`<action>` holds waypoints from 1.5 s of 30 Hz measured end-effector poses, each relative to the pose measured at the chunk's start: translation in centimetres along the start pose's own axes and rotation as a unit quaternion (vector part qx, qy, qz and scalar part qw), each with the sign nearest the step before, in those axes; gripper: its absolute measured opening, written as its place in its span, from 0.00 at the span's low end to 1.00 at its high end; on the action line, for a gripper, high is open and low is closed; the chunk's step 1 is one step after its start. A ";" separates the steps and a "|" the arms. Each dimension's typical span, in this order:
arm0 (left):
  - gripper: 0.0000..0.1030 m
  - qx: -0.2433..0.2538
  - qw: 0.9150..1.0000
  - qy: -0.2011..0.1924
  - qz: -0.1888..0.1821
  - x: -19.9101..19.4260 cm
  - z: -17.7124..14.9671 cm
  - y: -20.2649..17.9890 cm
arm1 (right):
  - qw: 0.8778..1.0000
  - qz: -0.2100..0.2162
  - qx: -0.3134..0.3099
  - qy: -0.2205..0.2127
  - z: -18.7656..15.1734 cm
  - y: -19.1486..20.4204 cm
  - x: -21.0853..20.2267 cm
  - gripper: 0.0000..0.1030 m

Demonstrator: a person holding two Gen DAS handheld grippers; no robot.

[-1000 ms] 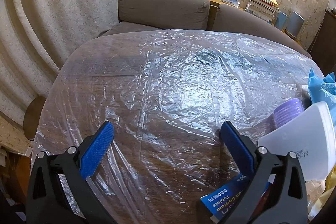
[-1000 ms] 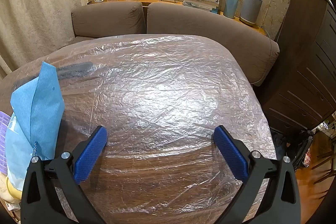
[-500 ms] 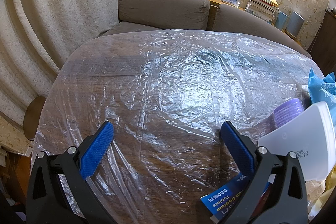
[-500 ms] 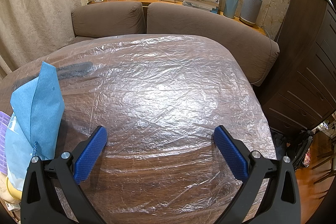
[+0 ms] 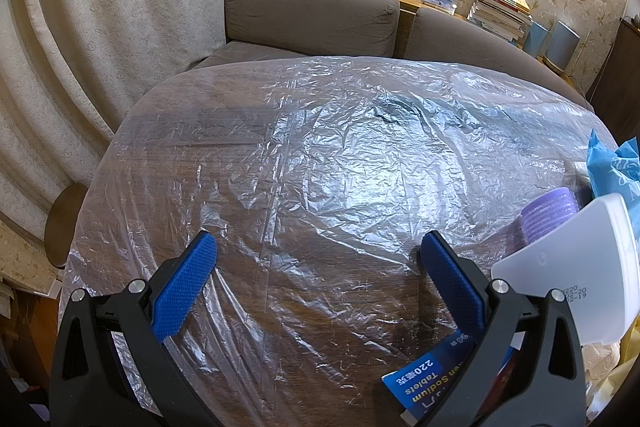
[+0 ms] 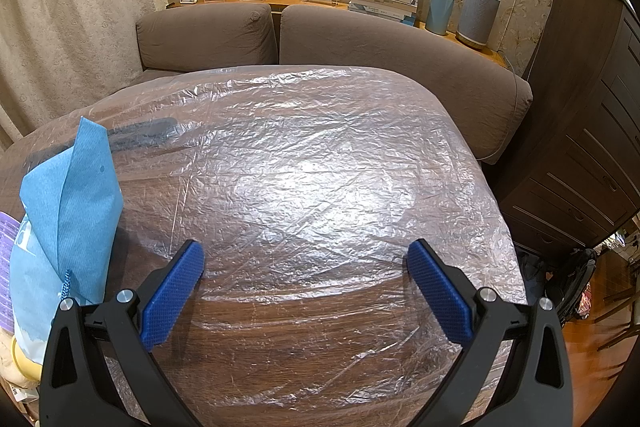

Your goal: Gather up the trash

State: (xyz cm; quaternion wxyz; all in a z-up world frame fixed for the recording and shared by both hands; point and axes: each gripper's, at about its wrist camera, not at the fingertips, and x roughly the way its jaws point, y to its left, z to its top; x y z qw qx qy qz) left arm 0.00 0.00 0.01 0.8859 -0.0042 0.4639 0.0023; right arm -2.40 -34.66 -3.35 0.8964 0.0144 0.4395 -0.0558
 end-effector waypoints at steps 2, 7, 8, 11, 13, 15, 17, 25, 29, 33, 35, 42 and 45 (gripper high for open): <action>0.99 0.000 1.000 0.000 0.000 0.0 0.0 0.0 | 1.000 0.000 0.000 0.000 0.0 0.0 0.0 0.96; 0.99 0.000 1.000 0.000 0.000 0.0 0.0 0.0 | 1.000 0.000 0.000 0.000 0.0 0.0 0.0 0.96; 0.99 0.000 1.000 0.000 0.000 0.0 0.0 0.0 | 1.000 0.000 0.000 0.000 0.0 0.0 0.0 0.96; 0.99 0.000 1.000 0.000 0.000 -0.1 0.0 -0.1 | 1.000 0.000 0.000 0.000 0.0 0.0 0.0 0.96; 0.99 0.000 1.000 0.000 0.000 -0.1 0.0 -0.1 | 1.000 0.000 0.000 0.000 0.0 0.0 0.0 0.96; 0.99 0.000 1.000 0.000 0.000 -0.1 0.0 -0.1 | 1.000 0.000 0.000 0.000 0.0 0.0 0.0 0.96; 0.99 0.000 1.000 0.000 0.000 -0.2 0.0 -0.1 | 1.000 0.000 0.000 0.000 0.0 0.0 0.0 0.96; 0.99 0.000 1.000 0.000 0.000 -0.3 -0.1 -0.2 | 1.000 0.000 0.000 0.000 0.0 0.0 0.0 0.96; 0.99 0.000 1.000 0.000 0.000 -0.4 -0.1 -0.3 | 1.000 0.000 0.000 0.000 0.0 0.0 0.0 0.96; 0.99 0.000 1.000 0.000 0.000 -0.4 -0.1 -0.3 | 1.000 0.000 0.000 0.000 0.0 0.0 0.0 0.96; 0.99 0.000 1.000 0.000 0.000 -0.5 -0.1 -0.3 | 1.000 0.000 0.000 0.000 0.0 0.0 0.0 0.96; 0.99 0.000 1.000 0.000 0.000 -0.6 -0.1 -0.4 | 1.000 0.000 0.000 0.000 0.0 0.0 0.0 0.96; 0.99 0.000 1.000 0.001 0.000 -0.6 -0.1 -0.4 | 1.000 0.000 0.000 0.000 0.0 0.0 0.0 0.96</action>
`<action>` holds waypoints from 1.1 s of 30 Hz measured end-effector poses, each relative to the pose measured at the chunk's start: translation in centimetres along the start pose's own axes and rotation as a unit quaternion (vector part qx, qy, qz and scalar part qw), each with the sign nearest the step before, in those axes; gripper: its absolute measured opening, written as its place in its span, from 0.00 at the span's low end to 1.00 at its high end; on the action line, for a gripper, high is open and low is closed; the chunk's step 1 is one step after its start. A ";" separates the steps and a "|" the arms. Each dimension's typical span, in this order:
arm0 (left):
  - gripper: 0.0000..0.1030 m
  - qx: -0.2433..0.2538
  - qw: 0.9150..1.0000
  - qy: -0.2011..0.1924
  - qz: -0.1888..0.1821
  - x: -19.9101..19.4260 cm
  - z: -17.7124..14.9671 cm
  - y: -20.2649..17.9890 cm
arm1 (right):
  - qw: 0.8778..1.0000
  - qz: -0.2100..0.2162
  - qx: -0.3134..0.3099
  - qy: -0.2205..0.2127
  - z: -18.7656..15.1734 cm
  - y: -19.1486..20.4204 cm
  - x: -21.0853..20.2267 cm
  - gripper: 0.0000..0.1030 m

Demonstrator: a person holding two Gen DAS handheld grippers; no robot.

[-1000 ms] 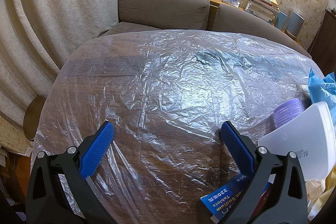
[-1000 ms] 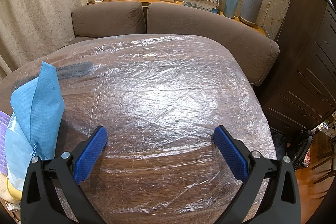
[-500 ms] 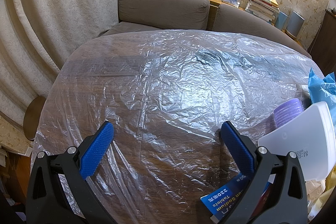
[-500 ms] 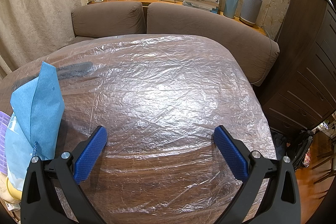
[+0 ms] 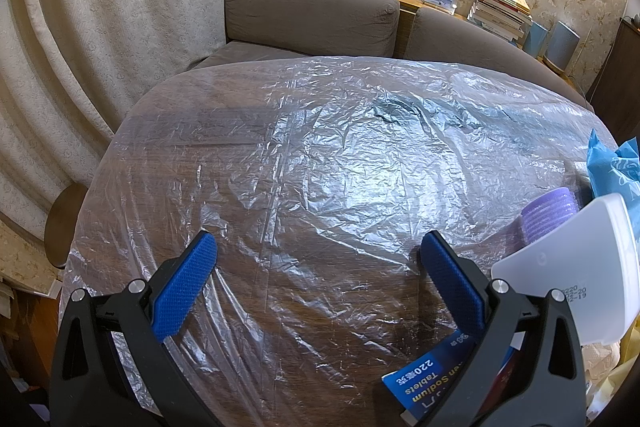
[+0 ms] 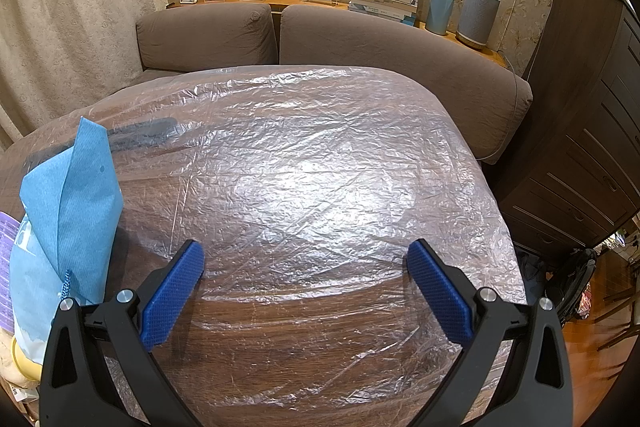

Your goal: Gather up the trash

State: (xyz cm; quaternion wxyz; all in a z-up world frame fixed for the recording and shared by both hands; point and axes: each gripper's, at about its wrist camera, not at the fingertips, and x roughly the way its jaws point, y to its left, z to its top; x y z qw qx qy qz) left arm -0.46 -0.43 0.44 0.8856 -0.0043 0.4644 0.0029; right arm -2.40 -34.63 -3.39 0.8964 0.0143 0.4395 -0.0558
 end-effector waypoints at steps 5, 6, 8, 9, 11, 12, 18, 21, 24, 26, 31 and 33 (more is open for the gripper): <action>0.99 0.000 1.000 0.000 0.000 -0.1 0.0 -0.1 | 1.000 0.000 0.000 0.000 -0.1 0.0 0.0 0.96; 0.99 0.000 1.000 0.000 0.000 -0.1 0.0 -0.1 | 1.000 0.000 0.000 0.000 -0.1 0.0 0.0 0.96; 0.99 0.000 1.000 0.000 0.000 -0.1 0.0 -0.1 | 1.000 0.000 0.000 -0.001 -0.1 0.0 0.0 0.96; 0.99 0.000 1.000 0.000 0.000 -0.1 0.0 -0.1 | 1.000 0.000 -0.002 0.000 -0.1 0.0 0.1 0.96; 0.99 0.004 1.000 0.000 -0.001 -0.2 0.0 -0.1 | 1.000 -0.001 0.003 0.008 -0.3 -0.5 0.0 0.96; 0.99 0.004 1.000 0.006 -0.001 -0.3 0.0 0.1 | 1.000 -0.005 0.010 0.010 -0.5 -0.9 -0.3 0.96; 0.99 -0.020 0.998 -0.060 0.019 -6.4 0.6 2.5 | 0.997 0.023 0.046 -0.055 -0.4 -3.3 -6.8 0.96; 0.99 -0.011 0.996 -0.090 -0.023 -11.0 0.8 2.0 | 0.996 0.058 0.028 -0.057 0.3 -1.7 -8.7 0.96; 0.99 0.038 0.988 -0.102 -0.113 -15.4 -0.7 -2.2 | 0.996 0.082 0.003 -0.042 1.4 1.1 -8.6 0.96; 0.99 0.089 0.976 -0.103 -0.172 -18.0 -2.8 -6.4 | 0.996 0.091 -0.011 -0.021 1.6 3.1 -7.8 0.96; 0.99 0.204 0.946 -0.054 -0.245 -18.8 -7.6 -16.2 | 0.994 0.106 -0.029 0.029 2.4 6.6 -4.5 0.96; 0.99 0.237 0.941 -0.047 -0.236 -18.2 -8.9 -18.7 | 0.991 0.118 -0.018 0.059 2.5 7.0 -3.0 0.96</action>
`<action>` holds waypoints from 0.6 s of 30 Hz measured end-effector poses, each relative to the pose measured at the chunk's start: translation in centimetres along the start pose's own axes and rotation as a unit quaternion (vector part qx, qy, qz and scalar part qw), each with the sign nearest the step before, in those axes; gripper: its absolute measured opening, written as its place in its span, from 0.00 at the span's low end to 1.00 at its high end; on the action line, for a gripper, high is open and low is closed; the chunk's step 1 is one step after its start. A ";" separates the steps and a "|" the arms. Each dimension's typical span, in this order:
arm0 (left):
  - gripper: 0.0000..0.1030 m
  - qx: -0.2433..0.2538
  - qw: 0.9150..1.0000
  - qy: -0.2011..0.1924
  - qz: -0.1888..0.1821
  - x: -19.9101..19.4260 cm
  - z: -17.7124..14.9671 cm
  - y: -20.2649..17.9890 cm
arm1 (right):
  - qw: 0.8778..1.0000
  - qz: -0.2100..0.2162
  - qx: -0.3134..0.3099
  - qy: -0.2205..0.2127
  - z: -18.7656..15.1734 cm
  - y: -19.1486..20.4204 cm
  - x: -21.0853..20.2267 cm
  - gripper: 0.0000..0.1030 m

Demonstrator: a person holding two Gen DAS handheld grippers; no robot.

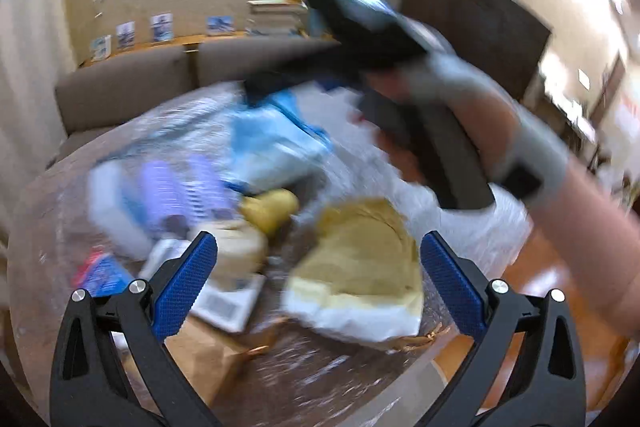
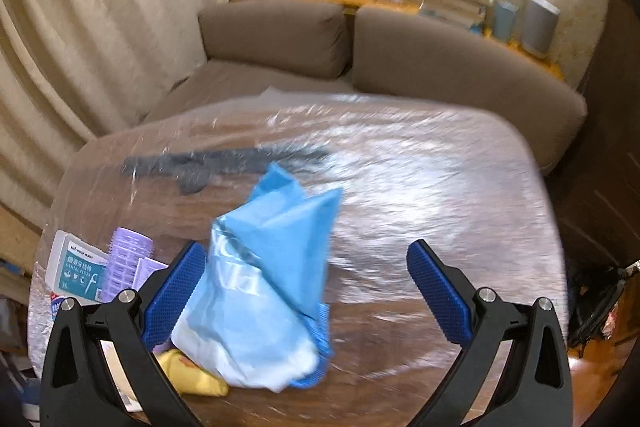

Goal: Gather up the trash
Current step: 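Grasp the yellow paper bag with the left tool while the right tool grasps the blue cloth bag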

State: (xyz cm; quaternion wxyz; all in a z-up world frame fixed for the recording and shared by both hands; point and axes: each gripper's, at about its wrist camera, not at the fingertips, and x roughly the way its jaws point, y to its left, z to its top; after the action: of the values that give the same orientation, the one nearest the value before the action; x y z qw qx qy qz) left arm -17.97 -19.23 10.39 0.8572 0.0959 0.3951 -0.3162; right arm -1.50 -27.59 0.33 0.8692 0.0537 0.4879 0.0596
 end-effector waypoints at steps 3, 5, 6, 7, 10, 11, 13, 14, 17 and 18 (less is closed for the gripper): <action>0.99 0.017 0.999 0.036 -0.015 2.9 0.0 -1.8 | 0.999 0.013 0.009 0.033 0.0 0.5 1.7 0.96; 0.99 0.017 0.998 0.056 -0.017 4.6 -0.1 -2.3 | 0.999 0.004 0.006 0.050 -0.1 0.6 2.7 0.96; 0.99 0.016 0.997 0.075 -0.021 5.6 -0.4 -2.5 | 0.998 0.004 0.003 0.056 -0.1 0.8 3.2 0.96; 0.99 0.015 0.996 0.081 -0.025 6.1 -0.6 -2.6 | 0.998 0.003 -0.002 0.061 -0.2 0.9 3.5 0.96; 0.99 0.021 0.995 0.095 -0.015 7.2 -0.8 -3.2 | 0.998 -0.006 -0.010 0.069 -0.2 1.3 4.4 0.96; 0.99 0.022 0.995 0.096 -0.014 7.4 -0.8 -3.3 | 0.997 -0.007 -0.010 0.073 -0.2 1.4 4.8 0.96; 0.99 0.016 0.994 0.103 -0.016 8.0 -0.8 -3.1 | 0.998 -0.009 -0.012 0.067 -0.3 1.6 4.9 0.93; 0.99 0.011 0.994 0.106 -0.019 8.6 -0.8 -3.1 | 0.998 -0.009 -0.015 0.066 -0.4 1.6 4.8 0.92; 0.96 0.020 0.995 0.100 -0.008 8.9 -0.9 -3.1 | 0.997 -0.013 -0.037 0.061 -0.5 2.3 4.6 0.80; 0.93 0.027 0.995 0.097 -0.002 9.3 -0.8 -3.7 | 0.997 -0.013 -0.045 0.059 -0.5 2.5 4.5 0.71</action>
State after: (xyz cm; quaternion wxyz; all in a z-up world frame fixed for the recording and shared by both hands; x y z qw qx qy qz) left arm -16.19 -26.12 3.31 0.8112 0.1482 0.4683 -0.3173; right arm 0.23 -24.37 -3.34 0.8412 0.0048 0.5357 0.0732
